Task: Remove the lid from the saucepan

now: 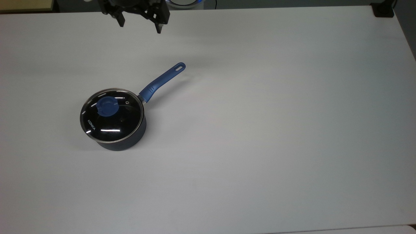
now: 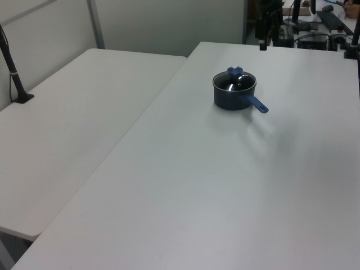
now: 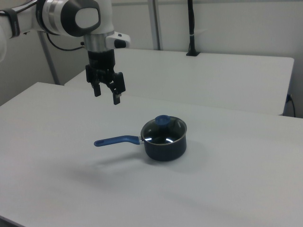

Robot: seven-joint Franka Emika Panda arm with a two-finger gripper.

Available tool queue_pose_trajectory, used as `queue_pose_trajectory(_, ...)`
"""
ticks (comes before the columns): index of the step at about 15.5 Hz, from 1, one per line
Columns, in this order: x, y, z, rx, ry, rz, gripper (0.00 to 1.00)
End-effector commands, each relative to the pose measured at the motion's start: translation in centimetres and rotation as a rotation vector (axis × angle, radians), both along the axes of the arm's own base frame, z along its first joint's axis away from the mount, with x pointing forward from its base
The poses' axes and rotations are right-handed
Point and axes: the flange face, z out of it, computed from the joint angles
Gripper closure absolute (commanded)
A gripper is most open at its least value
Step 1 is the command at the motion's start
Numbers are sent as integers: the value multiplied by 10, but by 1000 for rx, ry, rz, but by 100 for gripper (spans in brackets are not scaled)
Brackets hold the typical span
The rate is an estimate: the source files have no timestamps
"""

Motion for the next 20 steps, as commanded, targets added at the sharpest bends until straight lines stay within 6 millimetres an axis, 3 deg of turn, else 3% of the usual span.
queue_pose_trajectory(1, -7, 2, 5, 0, 12, -19, 0)
queue_pose_trajectory(20, -9, 9, 1, -3, 39, -11, 0)
